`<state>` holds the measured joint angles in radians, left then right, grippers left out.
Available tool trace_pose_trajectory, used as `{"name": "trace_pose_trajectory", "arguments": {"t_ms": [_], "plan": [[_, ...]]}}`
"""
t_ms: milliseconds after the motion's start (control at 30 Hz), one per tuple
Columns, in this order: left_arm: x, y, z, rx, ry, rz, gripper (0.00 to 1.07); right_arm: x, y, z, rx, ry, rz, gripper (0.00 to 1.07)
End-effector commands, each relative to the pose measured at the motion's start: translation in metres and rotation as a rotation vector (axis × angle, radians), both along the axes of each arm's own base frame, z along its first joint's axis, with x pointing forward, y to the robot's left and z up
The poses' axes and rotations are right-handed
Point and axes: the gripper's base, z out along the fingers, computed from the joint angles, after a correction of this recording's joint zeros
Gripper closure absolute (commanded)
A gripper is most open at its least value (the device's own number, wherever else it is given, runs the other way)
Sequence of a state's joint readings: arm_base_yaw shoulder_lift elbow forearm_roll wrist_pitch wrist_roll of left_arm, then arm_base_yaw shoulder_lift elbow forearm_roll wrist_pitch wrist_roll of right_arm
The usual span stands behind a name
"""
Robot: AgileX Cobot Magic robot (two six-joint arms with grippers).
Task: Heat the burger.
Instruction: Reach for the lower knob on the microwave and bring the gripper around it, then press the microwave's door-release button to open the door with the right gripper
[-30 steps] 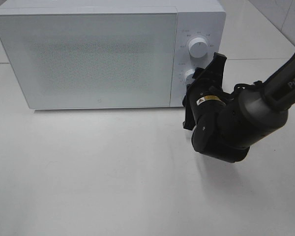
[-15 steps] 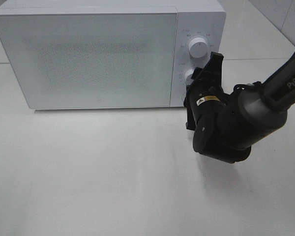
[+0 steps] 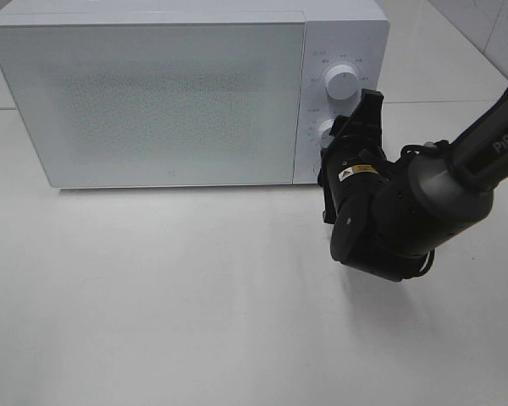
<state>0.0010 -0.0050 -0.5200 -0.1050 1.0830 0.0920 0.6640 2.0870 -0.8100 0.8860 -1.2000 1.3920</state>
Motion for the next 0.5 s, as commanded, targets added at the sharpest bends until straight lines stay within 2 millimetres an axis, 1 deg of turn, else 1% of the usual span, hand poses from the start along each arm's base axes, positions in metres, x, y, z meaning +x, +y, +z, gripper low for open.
{"name": "trace_pose_trajectory", "arguments": {"t_ms": [33, 67, 100, 167, 233, 267, 400, 500], "plan": [[-0.002, 0.0, 0.0, -0.005, -0.028, 0.002, 0.09, 0.0, -0.006, 0.01, -0.046, -0.094, -0.053, 0.5], [-0.002, 0.0, 0.0, -0.005, -0.028, 0.002, 0.09, -0.003, -0.009, 0.009, -0.057, -0.09, -0.054, 0.46], [-0.002, 0.0, 0.0, -0.005, -0.028, 0.002, 0.09, -0.003, -0.009, 0.009, -0.057, -0.09, -0.054, 0.46], [-0.002, 0.0, 0.0, -0.005, -0.028, 0.002, 0.09, -0.007, -0.01, 0.009, -0.079, -0.07, -0.031, 0.35], [-0.002, 0.0, 0.0, -0.005, -0.028, 0.002, 0.09, -0.008, -0.01, 0.009, -0.09, -0.066, -0.014, 0.33], [-0.002, 0.0, 0.0, -0.005, -0.028, 0.002, 0.09, -0.01, -0.007, 0.01, -0.114, -0.06, 0.026, 0.31], [-0.002, 0.0, 0.0, -0.005, -0.028, 0.002, 0.09, -0.013, -0.006, 0.015, -0.161, -0.072, 0.073, 0.31], [-0.002, 0.0, 0.0, -0.005, -0.028, 0.002, 0.09, -0.019, -0.007, 0.022, -0.219, -0.066, 0.133, 0.32]]}}
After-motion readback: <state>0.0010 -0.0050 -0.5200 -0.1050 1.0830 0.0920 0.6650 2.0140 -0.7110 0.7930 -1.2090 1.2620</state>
